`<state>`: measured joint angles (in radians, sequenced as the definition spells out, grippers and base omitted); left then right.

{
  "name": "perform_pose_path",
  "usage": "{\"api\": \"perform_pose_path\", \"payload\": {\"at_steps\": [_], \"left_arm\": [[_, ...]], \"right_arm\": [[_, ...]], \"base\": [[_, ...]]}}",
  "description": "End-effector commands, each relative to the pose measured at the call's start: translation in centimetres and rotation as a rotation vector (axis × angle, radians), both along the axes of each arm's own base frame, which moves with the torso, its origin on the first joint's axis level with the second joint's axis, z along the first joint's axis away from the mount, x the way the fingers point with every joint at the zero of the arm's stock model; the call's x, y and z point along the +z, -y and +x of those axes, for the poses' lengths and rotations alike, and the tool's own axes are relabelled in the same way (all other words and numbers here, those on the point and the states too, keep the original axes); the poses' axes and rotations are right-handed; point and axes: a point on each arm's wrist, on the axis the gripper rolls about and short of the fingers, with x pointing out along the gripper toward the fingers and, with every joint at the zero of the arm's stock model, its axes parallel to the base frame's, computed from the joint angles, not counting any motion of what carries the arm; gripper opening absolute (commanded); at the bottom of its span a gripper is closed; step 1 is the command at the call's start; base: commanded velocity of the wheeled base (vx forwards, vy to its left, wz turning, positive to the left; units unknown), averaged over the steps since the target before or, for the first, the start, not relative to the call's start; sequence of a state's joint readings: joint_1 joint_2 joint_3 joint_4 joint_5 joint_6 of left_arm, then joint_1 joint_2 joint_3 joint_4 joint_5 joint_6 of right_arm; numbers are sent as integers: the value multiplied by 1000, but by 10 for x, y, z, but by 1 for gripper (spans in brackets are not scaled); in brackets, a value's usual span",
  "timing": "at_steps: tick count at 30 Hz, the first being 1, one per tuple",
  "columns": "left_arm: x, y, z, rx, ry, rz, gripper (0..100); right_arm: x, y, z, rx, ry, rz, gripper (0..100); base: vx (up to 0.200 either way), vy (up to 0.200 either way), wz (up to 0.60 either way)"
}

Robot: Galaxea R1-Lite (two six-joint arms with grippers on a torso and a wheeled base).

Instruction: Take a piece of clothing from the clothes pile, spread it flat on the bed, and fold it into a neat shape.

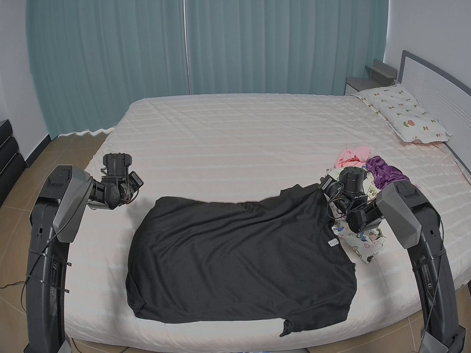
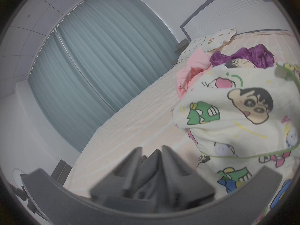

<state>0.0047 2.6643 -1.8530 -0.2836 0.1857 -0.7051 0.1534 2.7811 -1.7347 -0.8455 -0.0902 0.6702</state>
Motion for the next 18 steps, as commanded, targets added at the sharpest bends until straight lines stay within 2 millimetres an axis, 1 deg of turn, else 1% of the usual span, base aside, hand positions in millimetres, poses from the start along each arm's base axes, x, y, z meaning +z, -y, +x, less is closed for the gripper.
{"api": "perform_pose_path", "payload": {"at_steps": [1, 3, 4, 5, 6, 7, 8, 9, 12, 13, 14, 15, 18], "left_arm": [[-10, 5, 1, -8, -15, -2, 100], [-8, 6, -1, -8, -22, -1, 100], [-8, 6, -1, -6, -24, -2, 100], [1, 2, -7, 1, -38, -6, 100], [9, 0, -13, 2, -52, -12, 100], [13, 0, -16, -1, -55, -14, 100], [26, -7, -31, -7, -75, -35, 100], [31, -8, -38, -17, -82, -51, 100], [50, -8, -78, -84, -129, -131, 100], [54, -8, -93, -104, -147, -159, 100], [56, -7, -105, -118, -159, -176, 100], [60, -5, -126, -143, -168, -205, 100], [59, -3, -171, -184, -185, -239, 100]], "right_arm": [[-5, -5, -5, 13, -16, -8, 100], [11, -6, -11, 16, 9, -4, 100], [13, -5, -12, 16, 12, -5, 100], [29, -4, -26, 30, 6, -4, 100], [37, -3, -36, 37, -8, -3, 100], [39, -2, -39, 40, -11, -3, 100], [52, 0, -57, 66, -38, -1, 100], [55, 2, -66, 76, -53, -1, 100], [70, 5, -102, 94, -99, -3, 100], [74, 5, -116, 99, -116, -3, 100], [76, 6, -127, 102, -136, -6, 100], [78, 6, -147, 110, -167, -6, 100], [83, 4, -190, 140, -233, 1, 100]], "base": [[0, 0, 0], [0, 0, 0], [0, 0, 0], [0, 0, 0], [0, 0, 0], [0, 0, 0], [0, 0, 0], [0, 0, 0], [0, 0, 0], [0, 0, 0], [0, 0, 0], [0, 0, 0], [0, 0, 0]]}}
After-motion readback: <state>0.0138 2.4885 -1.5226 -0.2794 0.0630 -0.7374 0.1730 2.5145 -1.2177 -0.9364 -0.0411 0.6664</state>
